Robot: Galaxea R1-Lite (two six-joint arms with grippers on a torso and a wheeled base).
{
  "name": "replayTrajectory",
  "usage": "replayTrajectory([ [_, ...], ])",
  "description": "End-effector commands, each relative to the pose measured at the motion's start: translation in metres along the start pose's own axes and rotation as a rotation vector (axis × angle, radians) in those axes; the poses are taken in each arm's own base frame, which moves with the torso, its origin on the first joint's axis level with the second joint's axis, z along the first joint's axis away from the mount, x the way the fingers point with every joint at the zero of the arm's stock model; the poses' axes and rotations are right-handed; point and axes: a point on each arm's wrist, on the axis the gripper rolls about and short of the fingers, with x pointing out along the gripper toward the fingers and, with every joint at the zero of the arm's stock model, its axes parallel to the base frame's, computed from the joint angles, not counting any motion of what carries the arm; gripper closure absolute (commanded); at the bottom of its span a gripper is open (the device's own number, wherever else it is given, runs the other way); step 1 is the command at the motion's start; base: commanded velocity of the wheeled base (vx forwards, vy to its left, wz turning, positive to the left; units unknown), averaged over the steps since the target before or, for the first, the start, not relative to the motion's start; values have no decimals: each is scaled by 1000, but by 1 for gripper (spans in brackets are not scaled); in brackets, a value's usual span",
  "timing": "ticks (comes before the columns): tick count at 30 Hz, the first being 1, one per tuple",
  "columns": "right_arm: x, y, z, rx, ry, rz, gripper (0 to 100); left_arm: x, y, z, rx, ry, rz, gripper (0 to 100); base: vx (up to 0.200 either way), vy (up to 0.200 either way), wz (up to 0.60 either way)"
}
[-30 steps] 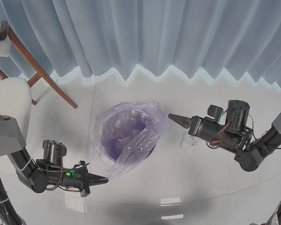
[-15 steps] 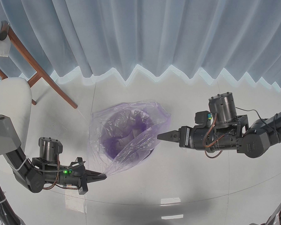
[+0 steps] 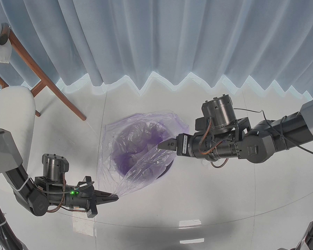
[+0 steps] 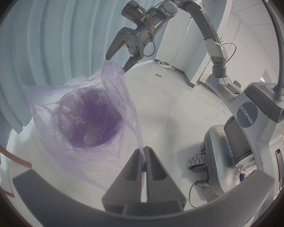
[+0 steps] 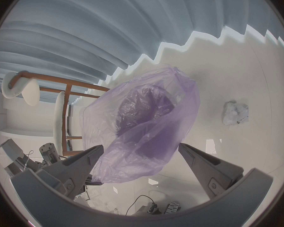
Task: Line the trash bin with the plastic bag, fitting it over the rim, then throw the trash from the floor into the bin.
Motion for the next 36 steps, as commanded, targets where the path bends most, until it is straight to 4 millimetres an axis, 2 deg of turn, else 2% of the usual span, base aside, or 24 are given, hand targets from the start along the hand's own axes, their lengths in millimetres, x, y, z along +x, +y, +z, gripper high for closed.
replayTrajectory([
  [1, 16, 1, 0, -1, 15, -5, 0, 2, 0, 0, 1, 0, -5, 100, 0, 0, 0],
  [5, 22, -2, -2, 2, 25, -18, 0, 2, -1, 0, 0, 1, -8, 100, 0, 0, 0],
  [6, 23, -3, -3, 0, 26, -22, 100, 2, -1, 0, 0, 1, -8, 100, 0, 0, 0],
  [11, 20, -5, -2, 3, 14, -37, 100, 1, -1, -2, -7, 6, -5, 100, 0, 0, 0],
  [15, 7, -24, -10, 21, 40, -84, 100, 2, -11, -12, -46, 35, -40, 100, 0, 0, 0],
  [20, 11, -42, -27, 21, 71, -114, 100, 10, -14, -25, -81, 61, -70, 100, 0, 0, 0],
  [25, 33, -61, -51, 22, 77, -121, 100, 20, -13, -36, -111, 98, -74, 100, 0, 0, 0],
  [30, 53, -72, -62, 30, 83, -126, 100, 29, -14, -52, -158, 152, -78, 100, 0, 0, 0],
  [36, 66, -84, -68, 46, 81, -137, 100, 35, -7, -67, -193, 182, -57, 100, 0, 0, 0],
])
